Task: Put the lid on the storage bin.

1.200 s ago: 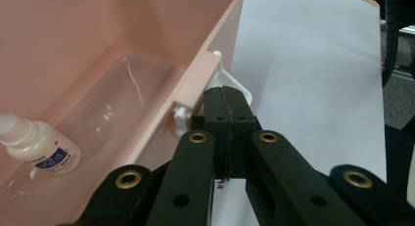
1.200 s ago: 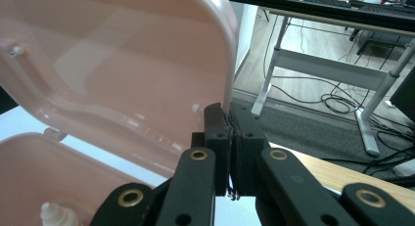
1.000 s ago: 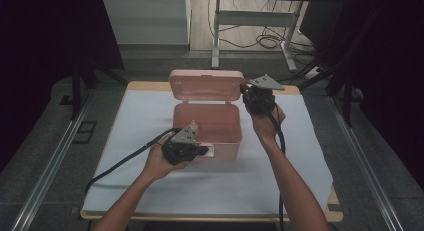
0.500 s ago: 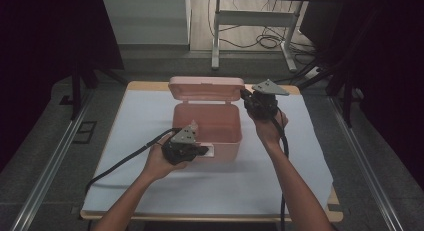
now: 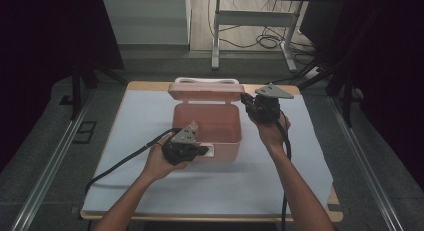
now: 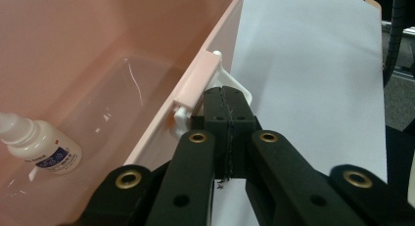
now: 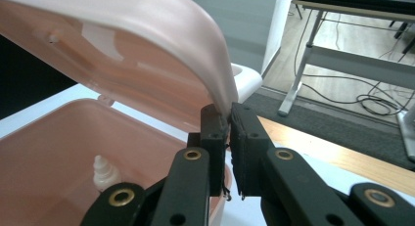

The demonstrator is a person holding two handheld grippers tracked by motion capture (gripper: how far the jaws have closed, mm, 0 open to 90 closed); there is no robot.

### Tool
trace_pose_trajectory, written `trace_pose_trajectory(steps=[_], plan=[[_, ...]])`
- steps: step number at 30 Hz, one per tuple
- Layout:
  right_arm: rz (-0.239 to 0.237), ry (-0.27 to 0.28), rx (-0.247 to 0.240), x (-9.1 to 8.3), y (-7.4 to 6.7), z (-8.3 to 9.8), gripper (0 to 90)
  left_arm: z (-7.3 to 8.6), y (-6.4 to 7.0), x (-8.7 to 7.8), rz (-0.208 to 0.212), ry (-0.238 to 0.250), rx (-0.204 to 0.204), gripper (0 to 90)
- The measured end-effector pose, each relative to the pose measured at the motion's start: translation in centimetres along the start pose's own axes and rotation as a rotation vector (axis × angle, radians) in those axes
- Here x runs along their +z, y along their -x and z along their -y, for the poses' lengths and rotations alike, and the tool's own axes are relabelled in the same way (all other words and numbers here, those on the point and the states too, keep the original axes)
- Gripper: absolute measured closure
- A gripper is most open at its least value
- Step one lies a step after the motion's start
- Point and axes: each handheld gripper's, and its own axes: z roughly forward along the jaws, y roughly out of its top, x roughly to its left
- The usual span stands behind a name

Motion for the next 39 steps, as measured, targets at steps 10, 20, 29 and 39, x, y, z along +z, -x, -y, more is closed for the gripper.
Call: trace_pose_trajectory(steps=[10, 20, 29, 39], plan=[[-0.065, -0.017, 0.031, -0.9, 0.3, 0.4, 82.1, 0.0, -0.1, 0.0, 0.002, 0.002, 0.000, 90.0], [-0.106, -0.038, 0.037, -1.6, 0.3, 1.3, 80.8, -0.2, 0.0, 0.0, -0.006, -0.020, 0.011, 90.0], [-0.151, -0.069, 0.040, -2.2, 0.3, 2.0, 79.3, -0.2, 0.1, 0.0, -0.005, -0.012, -0.003, 90.0], [-0.180, -0.121, 0.018, -2.9, -0.1, 3.4, 77.8, -0.2, 0.1, 0.0, -0.008, -0.012, 0.003, 90.0]])
